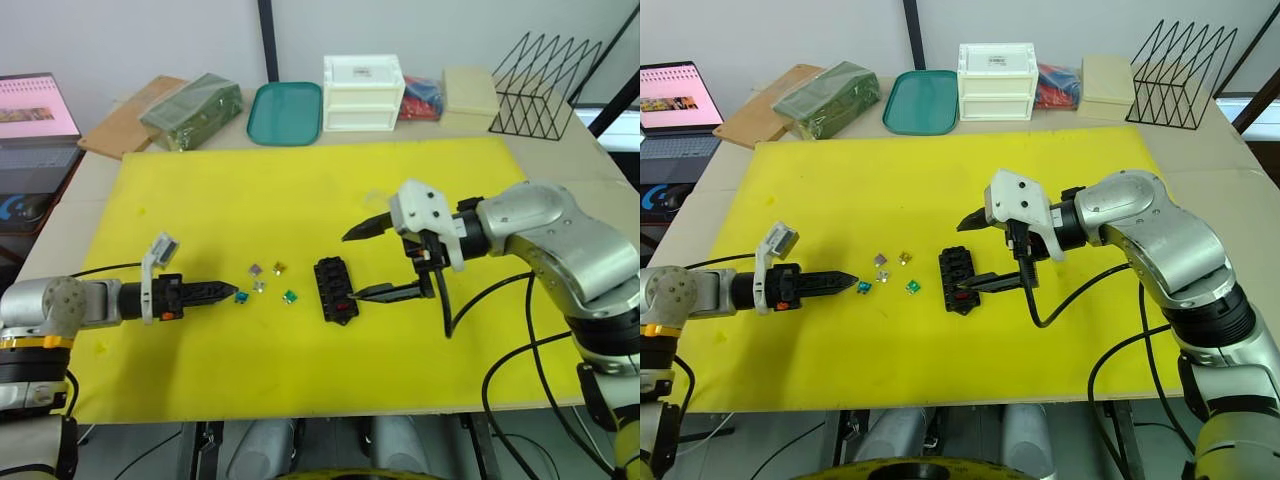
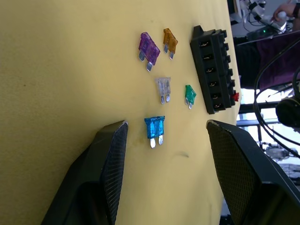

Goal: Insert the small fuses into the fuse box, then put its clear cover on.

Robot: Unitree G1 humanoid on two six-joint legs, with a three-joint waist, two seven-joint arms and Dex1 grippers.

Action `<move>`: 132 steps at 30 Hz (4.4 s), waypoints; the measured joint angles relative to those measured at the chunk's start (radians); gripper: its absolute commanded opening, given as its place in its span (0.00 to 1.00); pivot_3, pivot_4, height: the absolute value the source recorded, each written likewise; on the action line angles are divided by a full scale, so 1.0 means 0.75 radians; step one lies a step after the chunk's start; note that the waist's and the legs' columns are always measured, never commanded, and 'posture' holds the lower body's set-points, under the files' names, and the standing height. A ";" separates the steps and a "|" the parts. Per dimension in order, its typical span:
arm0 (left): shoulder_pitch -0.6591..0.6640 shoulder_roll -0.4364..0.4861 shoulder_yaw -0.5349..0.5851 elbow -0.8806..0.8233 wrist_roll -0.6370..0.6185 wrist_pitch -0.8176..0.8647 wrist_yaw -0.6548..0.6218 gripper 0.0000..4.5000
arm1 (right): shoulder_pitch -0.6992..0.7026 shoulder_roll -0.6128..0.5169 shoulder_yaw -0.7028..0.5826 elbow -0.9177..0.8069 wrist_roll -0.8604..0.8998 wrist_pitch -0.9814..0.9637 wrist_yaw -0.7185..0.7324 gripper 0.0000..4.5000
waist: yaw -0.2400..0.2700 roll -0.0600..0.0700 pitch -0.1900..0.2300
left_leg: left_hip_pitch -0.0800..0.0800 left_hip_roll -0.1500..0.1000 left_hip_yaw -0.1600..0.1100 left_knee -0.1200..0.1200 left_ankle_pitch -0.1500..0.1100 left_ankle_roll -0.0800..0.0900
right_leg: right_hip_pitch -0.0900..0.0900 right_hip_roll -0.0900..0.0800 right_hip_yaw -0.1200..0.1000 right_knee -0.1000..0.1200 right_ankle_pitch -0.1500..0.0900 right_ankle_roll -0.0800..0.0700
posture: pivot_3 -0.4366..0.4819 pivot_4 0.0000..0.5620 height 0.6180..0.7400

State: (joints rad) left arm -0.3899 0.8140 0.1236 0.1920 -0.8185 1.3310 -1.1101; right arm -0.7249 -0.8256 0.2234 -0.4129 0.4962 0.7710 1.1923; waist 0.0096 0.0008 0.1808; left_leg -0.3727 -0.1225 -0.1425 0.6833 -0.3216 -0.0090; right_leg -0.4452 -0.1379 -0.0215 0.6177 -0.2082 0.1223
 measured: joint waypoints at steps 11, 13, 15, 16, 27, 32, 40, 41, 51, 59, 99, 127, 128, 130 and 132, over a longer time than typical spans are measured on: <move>0.025 -0.017 -0.039 -0.050 0.000 -0.013 -0.009 0.63 | 0.006 -0.001 0.000 -0.018 -0.001 0.012 -0.013 1.00 | 0.000 0.000 0.000 | 0.000 0.000 0.001 0.000 0.000 0.000 | 0.000 0.000 0.001 0.000 0.000 0.000 | 0.48 0.27 1.00; 0.026 -0.027 -0.039 -0.050 0.003 -0.022 -0.005 0.59 | 0.006 -0.003 0.000 -0.018 -0.001 0.012 -0.014 1.00 | 0.002 0.000 -0.001 | 0.000 0.000 0.000 0.000 0.000 0.000 | 0.000 0.000 0.001 0.000 0.000 0.000 | 0.48 0.27 1.00; 0.028 -0.036 -0.040 -0.048 0.007 -0.033 0.004 0.49 | 0.006 -0.003 0.000 -0.018 -0.001 0.012 -0.014 1.00 | 0.003 0.000 -0.001 | 0.000 0.000 0.000 0.000 0.000 0.000 | 0.000 0.000 0.001 0.000 0.000 0.000 | 0.48 0.27 1.00; 0.030 -0.042 -0.040 -0.046 0.014 -0.037 0.009 0.42 | 0.006 -0.004 0.000 -0.018 -0.002 0.012 -0.014 1.00 | 0.003 0.000 -0.001 | 0.000 0.000 0.000 0.000 0.000 0.000 | 0.000 0.000 0.001 0.000 0.000 0.000 | 0.48 0.27 1.00; 0.060 -0.051 -0.068 -0.075 0.036 -0.073 0.008 0.04 | 0.005 -0.007 0.001 -0.018 -0.005 0.010 -0.010 1.00 | 0.000 0.001 -0.001 | 0.001 0.000 0.001 0.000 0.000 0.000 | 0.000 0.000 0.002 0.000 0.000 0.000 | 0.48 0.27 1.00; 0.069 -0.051 -0.072 -0.075 0.051 -0.100 0.006 0.02 | 0.005 -0.007 0.006 -0.017 -0.007 0.008 -0.010 1.00 | 0.001 0.001 -0.001 | 0.001 0.000 0.001 0.000 0.000 0.000 | 0.000 0.000 0.002 0.000 0.000 0.000 | 0.48 0.27 1.00; 0.115 -0.035 -0.073 -0.122 0.060 -0.180 -0.020 0.02 | 0.004 -0.004 0.007 -0.016 -0.014 0.007 -0.008 1.00 | 0.000 0.001 -0.001 | 0.001 0.000 0.001 0.000 0.000 0.000 | 0.000 0.000 0.003 0.001 0.000 0.000 | 0.48 0.27 1.00; 0.129 -0.031 -0.073 -0.141 0.062 -0.203 -0.028 0.02 | 0.003 -0.003 0.008 -0.016 -0.013 0.010 -0.009 1.00 | 0.000 0.001 -0.001 | 0.001 0.000 0.001 0.000 0.000 0.000 | 0.000 0.000 0.003 0.001 0.000 0.000 | 0.48 0.27 1.00; 0.070 -0.046 -0.069 -0.625 -0.047 -0.344 -0.046 0.02 | -0.163 0.121 -0.072 0.011 0.217 0.407 -0.172 1.00 | 0.003 0.000 0.000 | 0.000 0.000 0.001 0.000 0.000 0.000 | 0.000 0.000 0.003 -0.002 0.001 -0.001 | 0.48 0.27 1.00; -0.166 -0.100 -0.196 -0.765 0.008 -0.508 -0.026 0.00 | -0.249 0.165 -0.101 0.012 0.423 0.727 -0.253 0.78 | -0.002 0.000 0.000 | 0.000 0.000 0.002 0.000 0.000 0.000 | -0.001 0.001 0.003 -0.001 0.001 -0.001 | 0.48 0.27 1.00; -0.210 -0.119 -0.254 -0.748 0.068 -0.617 0.017 0.00 | -0.302 0.223 -0.110 0.059 0.557 0.884 -0.443 0.23 | -0.003 0.000 0.000 | -0.001 0.000 0.002 0.000 0.000 0.000 | -0.001 0.002 0.003 -0.002 0.002 0.000 | 0.48 0.27 1.00; -0.113 -0.055 -0.494 -0.687 0.427 -0.879 0.002 1.00 | -0.082 0.002 0.253 0.106 0.017 -0.002 -0.028 0.00 | -0.003 -0.001 0.000 | 0.000 0.001 0.003 0.000 0.000 0.000 | -0.001 0.002 0.004 -0.003 0.002 0.002 | 0.48 0.27 1.00; -0.113 -0.062 -0.513 -0.677 0.456 -0.904 0.003 1.00 | -0.071 0.002 0.264 0.122 -0.010 -0.039 -0.009 0.00 | -0.003 -0.001 0.000 | -0.001 0.001 0.003 0.000 0.000 0.000 | -0.001 0.002 0.004 -0.003 0.003 0.002 | 0.48 0.27 1.00; -0.111 -0.102 -0.550 -0.650 0.515 -0.961 0.010 1.00 | -0.050 0.005 0.276 0.156 -0.061 -0.105 0.030 0.00 | -0.001 -0.001 0.000 | -0.001 0.001 0.003 0.000 0.000 0.000 | -0.001 0.002 0.004 -0.003 0.003 0.002 | 0.48 0.27 1.00; -0.110 -0.127 -0.574 -0.632 0.559 -1.003 0.020 1.00 | -0.043 0.010 0.281 0.187 -0.098 -0.145 0.056 0.00 | -0.001 -0.001 0.000 | -0.001 0.001 0.003 0.000 0.000 0.000 | -0.001 0.002 0.004 -0.003 0.003 0.002 | 0.48 0.27 1.00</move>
State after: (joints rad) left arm -0.4726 0.7191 -0.3065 -0.2819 -0.3995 0.5791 -1.0952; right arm -0.7573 -0.8179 0.4344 -0.2723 0.4230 0.6621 1.2341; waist 0.0091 0.0000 0.1806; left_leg -0.3732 -0.1221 -0.1403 0.6832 -0.3216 -0.0089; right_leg -0.4457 -0.1360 -0.0184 0.6153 -0.2062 0.1235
